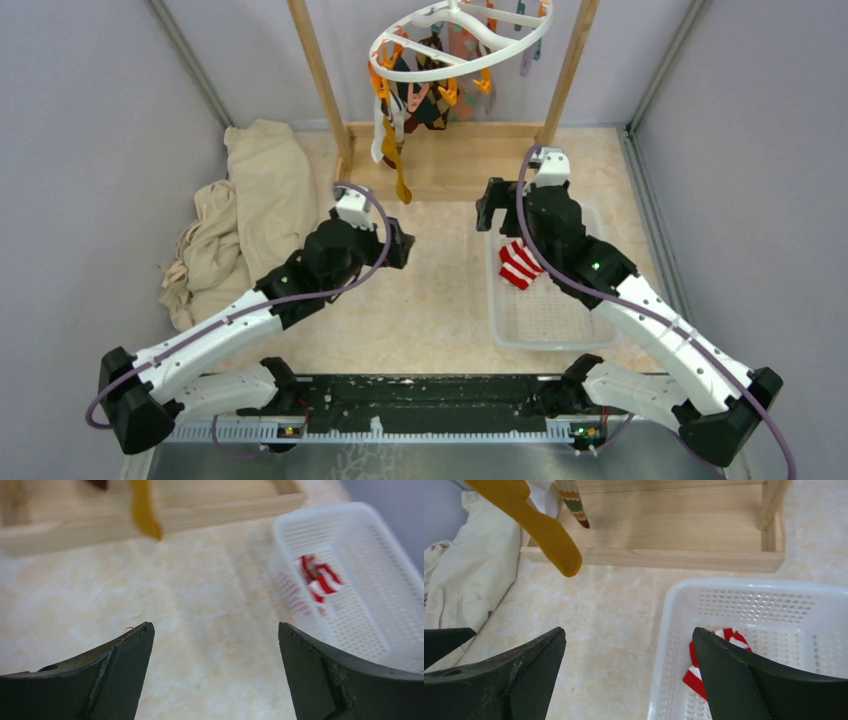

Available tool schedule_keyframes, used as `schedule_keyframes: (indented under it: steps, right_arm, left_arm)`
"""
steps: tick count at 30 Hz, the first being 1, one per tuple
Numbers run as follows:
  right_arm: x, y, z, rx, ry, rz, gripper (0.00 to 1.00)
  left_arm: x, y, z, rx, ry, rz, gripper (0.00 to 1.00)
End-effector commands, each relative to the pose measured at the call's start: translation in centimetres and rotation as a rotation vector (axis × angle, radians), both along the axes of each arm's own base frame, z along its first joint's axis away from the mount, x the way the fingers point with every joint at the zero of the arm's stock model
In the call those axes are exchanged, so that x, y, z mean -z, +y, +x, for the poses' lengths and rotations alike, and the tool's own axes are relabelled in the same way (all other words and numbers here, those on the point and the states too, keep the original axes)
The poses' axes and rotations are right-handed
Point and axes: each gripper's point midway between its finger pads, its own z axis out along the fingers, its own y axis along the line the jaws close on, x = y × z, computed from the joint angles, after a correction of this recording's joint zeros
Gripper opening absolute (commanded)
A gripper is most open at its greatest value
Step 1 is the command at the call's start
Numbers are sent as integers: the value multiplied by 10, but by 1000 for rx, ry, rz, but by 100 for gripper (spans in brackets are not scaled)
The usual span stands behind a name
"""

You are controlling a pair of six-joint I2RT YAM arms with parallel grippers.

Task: Remove the socks clipped to the hanger
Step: Place the sock in the bin, then remove the sock from the hanger.

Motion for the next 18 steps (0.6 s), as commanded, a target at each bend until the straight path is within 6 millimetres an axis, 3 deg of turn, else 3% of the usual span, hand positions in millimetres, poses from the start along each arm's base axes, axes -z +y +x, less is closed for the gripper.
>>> schedule_keyframes:
  steps: [1,7,18]
  right_arm:
    - [-36,38,20,-117,-168,97,98]
    - [-22,82,51,-208,-211,96,91]
    - [9,157,106,-279,-251,99,82]
  left_arm:
    - [49,61,5,-182,130,4,99]
    - [65,88,-4,-256,155,-4,99]
    - [71,91,-12,-245,186,-1,99]
